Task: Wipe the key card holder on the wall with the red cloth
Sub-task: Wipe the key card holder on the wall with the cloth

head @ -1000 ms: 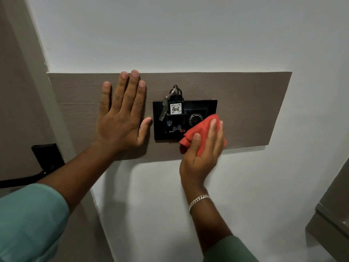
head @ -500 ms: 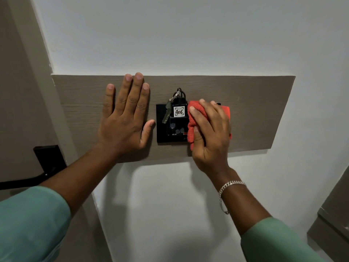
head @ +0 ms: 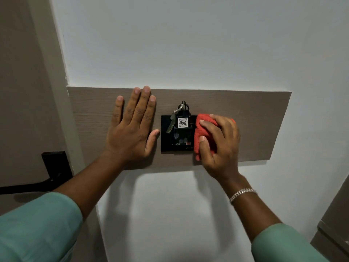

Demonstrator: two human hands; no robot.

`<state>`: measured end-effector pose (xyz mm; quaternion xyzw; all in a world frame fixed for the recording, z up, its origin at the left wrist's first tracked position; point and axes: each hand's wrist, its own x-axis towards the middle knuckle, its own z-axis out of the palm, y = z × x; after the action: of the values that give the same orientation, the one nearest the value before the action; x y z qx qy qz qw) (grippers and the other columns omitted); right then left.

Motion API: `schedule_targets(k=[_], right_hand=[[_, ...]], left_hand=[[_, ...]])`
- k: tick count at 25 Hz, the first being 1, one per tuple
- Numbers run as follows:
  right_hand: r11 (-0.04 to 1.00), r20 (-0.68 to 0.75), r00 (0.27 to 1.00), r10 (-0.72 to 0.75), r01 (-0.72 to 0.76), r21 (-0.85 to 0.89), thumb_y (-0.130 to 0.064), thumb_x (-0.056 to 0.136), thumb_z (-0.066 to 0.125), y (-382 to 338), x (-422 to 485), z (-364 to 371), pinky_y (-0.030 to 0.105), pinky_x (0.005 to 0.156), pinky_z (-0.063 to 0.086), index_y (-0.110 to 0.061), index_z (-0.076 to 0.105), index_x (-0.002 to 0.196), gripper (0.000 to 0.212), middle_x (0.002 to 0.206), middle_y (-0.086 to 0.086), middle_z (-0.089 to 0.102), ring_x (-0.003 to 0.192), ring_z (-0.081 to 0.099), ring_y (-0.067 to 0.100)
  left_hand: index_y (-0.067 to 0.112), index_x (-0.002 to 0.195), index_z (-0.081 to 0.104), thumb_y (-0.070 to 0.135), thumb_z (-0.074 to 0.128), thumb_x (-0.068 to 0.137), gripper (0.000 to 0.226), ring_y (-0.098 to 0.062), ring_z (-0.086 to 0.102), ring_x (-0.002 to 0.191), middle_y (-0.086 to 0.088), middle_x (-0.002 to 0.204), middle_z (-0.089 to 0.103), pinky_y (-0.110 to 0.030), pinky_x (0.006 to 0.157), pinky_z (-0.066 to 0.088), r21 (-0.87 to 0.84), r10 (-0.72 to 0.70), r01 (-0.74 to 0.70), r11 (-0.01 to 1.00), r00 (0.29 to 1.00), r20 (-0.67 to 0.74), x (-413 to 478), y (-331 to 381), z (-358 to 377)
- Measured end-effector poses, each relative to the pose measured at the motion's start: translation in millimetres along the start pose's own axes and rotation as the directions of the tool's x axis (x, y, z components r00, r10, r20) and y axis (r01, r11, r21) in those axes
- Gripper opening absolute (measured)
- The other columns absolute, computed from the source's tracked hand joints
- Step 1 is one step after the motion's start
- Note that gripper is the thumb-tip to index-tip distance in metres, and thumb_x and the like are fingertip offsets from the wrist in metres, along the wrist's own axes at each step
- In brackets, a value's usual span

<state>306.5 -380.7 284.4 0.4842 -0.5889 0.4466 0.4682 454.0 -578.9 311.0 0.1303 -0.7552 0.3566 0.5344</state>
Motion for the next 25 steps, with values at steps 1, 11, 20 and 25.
schedule_targets(k=[1, 11, 20, 25], right_hand=[[0.999, -0.012, 0.999, 0.044, -0.044, 0.005, -0.031, 0.09, 0.058, -2, -4, 2, 0.055, 0.11, 0.036, -0.013, 0.064, 0.124, 0.039, 0.134, 0.015, 0.058, 0.124, 0.051, 0.036], [0.949, -0.18, 0.939, 0.293, -0.264, 0.171, -0.036, 0.093, 0.066, -40, -42, 19, 0.042, 0.111, 0.045, -0.021, 0.047, 0.142, 0.055, 0.148, 0.007, 0.041, 0.138, 0.043, 0.023], [0.981, -0.07, 0.979, 0.192, -0.19, 0.031, -0.04, 0.097, 0.056, -54, -49, 47, 0.059, 0.12, 0.027, -0.016, 0.035, 0.147, 0.06, 0.159, 0.017, 0.026, 0.15, 0.025, 0.037], [0.996, -0.065, 0.994, 0.085, -0.087, -0.022, -0.036, 0.097, 0.059, -55, -40, 54, 0.049, 0.123, 0.026, -0.019, 0.039, 0.147, 0.056, 0.156, 0.013, 0.03, 0.149, 0.026, 0.034]], left_hand=[[0.004, 0.158, 0.013, 0.048, 0.034, 0.095, 0.079, -0.029, 0.003, 0.155, -0.014, 0.166, 0.006, -0.054, 0.124, 0.008, 0.002, -0.003, 0.003, 1.0, 1.0, 0.001, 0, -1, 0], [0.006, 0.158, 0.015, 0.05, 0.036, 0.095, 0.08, -0.027, 0.004, 0.155, -0.013, 0.166, 0.008, -0.054, 0.124, 0.01, -0.013, -0.008, 0.008, 1.0, 1.0, 0.006, 0, 0, -2], [0.005, 0.158, 0.016, 0.04, 0.034, 0.094, 0.075, -0.029, 0.008, 0.155, -0.015, 0.165, 0.014, -0.052, 0.125, 0.005, -0.015, -0.016, 0.016, 1.0, 1.0, 0.017, 0, 1, -4], [0.005, 0.158, 0.015, 0.041, 0.031, 0.094, 0.075, -0.032, 0.011, 0.154, -0.018, 0.165, 0.019, -0.052, 0.124, 0.003, -0.018, -0.009, 0.009, 1.0, 1.0, 0.018, 1, -1, -4]])
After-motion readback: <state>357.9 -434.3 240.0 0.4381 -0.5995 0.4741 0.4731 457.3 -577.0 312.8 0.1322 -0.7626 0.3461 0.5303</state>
